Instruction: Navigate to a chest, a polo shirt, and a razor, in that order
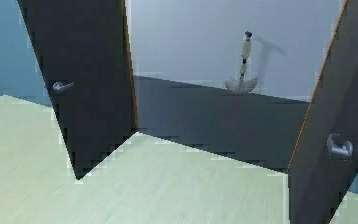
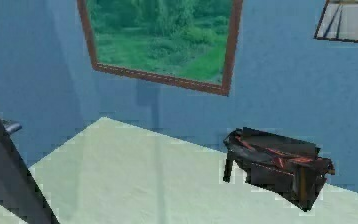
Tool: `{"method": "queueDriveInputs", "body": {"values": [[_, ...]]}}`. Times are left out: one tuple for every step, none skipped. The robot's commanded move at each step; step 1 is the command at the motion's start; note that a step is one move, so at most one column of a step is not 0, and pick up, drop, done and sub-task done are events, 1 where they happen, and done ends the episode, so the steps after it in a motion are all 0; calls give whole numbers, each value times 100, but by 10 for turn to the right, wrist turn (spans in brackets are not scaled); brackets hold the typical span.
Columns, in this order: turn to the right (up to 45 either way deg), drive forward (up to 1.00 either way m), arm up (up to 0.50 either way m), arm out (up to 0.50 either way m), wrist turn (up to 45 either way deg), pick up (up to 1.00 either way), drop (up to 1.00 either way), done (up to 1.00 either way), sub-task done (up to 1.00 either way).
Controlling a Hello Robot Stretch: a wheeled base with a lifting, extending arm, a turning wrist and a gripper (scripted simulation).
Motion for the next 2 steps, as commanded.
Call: {"method": "queueDriveInputs", "body": {"values": [[0,70,0,0,0,0,0,0,0],[240,0,0,0,0,0,0,0,0]]}}
